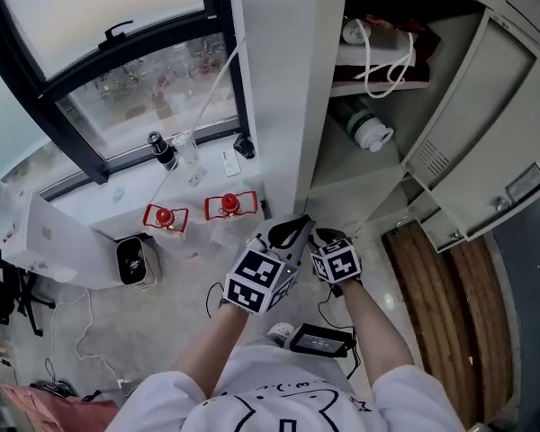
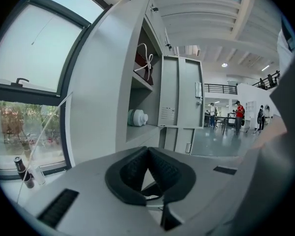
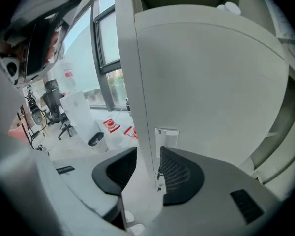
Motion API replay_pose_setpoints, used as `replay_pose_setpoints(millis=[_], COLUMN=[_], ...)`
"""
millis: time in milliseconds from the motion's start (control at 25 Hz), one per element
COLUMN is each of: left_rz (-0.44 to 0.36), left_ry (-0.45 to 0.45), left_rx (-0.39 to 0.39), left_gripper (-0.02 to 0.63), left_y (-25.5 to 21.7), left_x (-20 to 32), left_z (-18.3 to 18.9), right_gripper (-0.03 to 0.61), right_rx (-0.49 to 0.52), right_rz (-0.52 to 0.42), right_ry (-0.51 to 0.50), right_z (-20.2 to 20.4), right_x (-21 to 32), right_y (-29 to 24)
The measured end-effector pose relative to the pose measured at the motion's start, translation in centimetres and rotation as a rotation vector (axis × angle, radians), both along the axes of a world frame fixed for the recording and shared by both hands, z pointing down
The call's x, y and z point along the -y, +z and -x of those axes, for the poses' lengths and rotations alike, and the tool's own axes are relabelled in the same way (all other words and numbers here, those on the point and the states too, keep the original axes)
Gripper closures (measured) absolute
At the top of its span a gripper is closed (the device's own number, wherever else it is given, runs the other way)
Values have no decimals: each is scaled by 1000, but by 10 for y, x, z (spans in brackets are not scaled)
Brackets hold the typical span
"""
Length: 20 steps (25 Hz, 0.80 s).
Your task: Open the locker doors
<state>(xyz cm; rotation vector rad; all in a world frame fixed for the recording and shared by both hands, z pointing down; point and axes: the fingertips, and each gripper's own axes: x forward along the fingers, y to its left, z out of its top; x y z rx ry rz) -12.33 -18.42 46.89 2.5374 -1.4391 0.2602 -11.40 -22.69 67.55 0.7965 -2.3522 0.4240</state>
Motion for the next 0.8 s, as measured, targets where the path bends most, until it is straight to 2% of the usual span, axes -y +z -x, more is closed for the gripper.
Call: replay_pose_setpoints(millis=[280,520,800], left_rz=[27,38,40], left_ry=[-7,-42,-38], left_rx=[27,29,15], left_gripper=[594,594,594], left_y=[15,21,20], left_x=[-8,-8,-3], left_z=[10,26,22], right_gripper=[391,387,399], right_rx=[31,50,70], right_rz=[-43,-33,-24], right_ry=[-4,18,70], right_z=[22,30,20], right_x=[22,28,20], right_y=[17,18,17])
